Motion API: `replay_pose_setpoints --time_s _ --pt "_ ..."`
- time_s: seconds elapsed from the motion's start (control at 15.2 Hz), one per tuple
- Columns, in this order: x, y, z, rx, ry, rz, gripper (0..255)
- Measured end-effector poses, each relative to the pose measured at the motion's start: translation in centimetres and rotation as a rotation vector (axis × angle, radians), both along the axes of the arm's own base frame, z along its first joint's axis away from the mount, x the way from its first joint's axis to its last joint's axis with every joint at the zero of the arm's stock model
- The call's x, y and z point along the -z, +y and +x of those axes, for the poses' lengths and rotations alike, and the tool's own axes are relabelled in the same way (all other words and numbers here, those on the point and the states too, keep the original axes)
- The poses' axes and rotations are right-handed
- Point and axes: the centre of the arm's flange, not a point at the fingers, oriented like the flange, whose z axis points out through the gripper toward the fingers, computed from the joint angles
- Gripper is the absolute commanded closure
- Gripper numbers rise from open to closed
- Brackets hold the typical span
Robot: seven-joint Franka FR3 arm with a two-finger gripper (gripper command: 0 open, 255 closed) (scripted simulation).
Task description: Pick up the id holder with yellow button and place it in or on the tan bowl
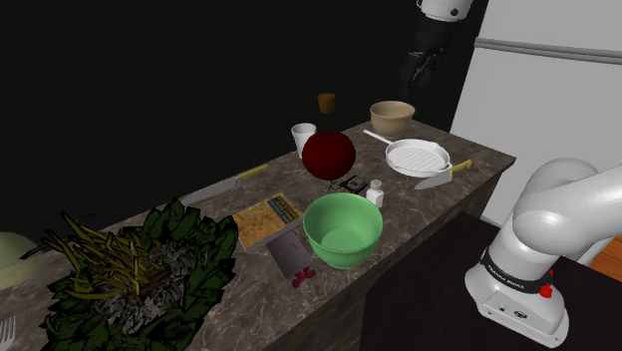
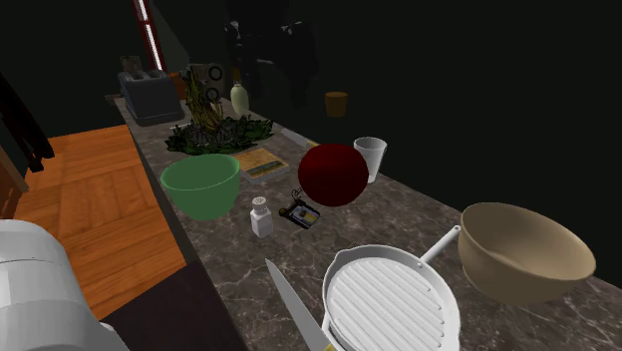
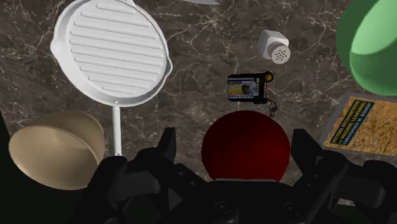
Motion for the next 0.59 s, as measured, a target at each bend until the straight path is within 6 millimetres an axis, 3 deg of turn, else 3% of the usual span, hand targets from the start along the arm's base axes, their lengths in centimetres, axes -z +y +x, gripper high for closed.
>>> replay_pose_setpoints --time_s 0.2,0.59 --pt "1.4 0.7 0.4 0.051 0.007 0.009 0" --pt "8.1 3.4 2.6 0.305 0.042 0.055 0"
